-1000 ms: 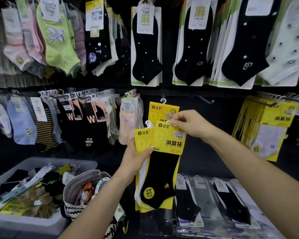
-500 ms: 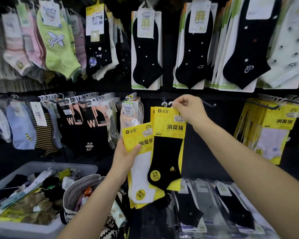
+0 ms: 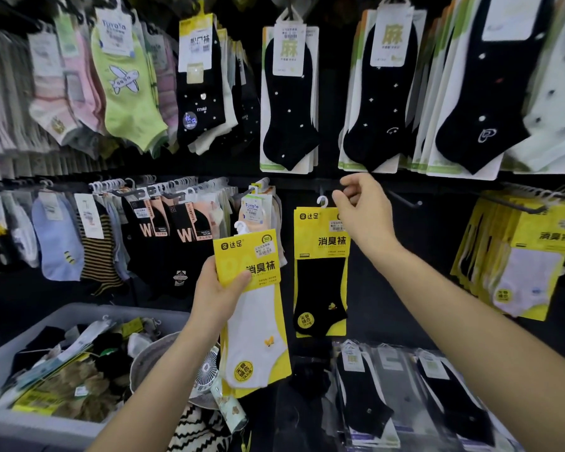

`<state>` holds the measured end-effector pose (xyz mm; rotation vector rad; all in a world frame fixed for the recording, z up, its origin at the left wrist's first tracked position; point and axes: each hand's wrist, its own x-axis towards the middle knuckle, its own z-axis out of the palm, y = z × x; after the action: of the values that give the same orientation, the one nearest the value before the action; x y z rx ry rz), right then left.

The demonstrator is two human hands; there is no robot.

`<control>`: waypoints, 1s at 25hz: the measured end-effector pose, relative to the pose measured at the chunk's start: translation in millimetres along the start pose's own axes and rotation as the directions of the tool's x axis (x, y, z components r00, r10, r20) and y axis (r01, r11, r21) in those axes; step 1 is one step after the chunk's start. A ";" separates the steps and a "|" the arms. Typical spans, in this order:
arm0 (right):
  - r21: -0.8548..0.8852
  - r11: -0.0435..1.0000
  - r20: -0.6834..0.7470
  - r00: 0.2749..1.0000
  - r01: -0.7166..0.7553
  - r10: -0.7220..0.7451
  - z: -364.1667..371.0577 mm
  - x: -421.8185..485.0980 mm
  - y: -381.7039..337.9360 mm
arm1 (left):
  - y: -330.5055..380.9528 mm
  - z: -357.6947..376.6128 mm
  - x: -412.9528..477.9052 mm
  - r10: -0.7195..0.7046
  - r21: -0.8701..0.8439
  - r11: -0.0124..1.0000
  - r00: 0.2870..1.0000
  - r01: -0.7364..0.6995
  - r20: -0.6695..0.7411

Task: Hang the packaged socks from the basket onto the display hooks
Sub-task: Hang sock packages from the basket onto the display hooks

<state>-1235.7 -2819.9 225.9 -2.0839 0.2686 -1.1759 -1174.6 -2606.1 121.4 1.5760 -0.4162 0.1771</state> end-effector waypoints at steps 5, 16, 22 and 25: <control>0.025 0.998 0.298 0.953 -0.059 0.049 16.0 -47.0 -0.2 | 14.9 20.6 -16.4 0.032 -0.038 0.999 0.997 -0.030 0.070; 0.254 0.930 0.294 0.937 -0.264 0.186 -14.8 -45.3 14.9 | 10.2 52.2 -24.7 0.004 -0.380 0.921 0.974 0.084 0.226; 0.211 0.939 0.186 0.954 -0.272 0.235 -13.9 -22.8 20.6 | 6.6 40.8 -8.2 -0.015 -0.214 0.977 1.000 0.018 0.015; 0.189 0.945 0.178 0.956 -0.266 0.233 -4.0 -14.2 18.8 | -0.7 25.1 -3.2 -0.019 -0.172 0.985 0.998 0.008 -0.060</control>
<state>-1243.9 -2828.4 205.1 -1.8780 0.3110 -0.8485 -1180.8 -2630.4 118.2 1.3995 -0.3628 0.1744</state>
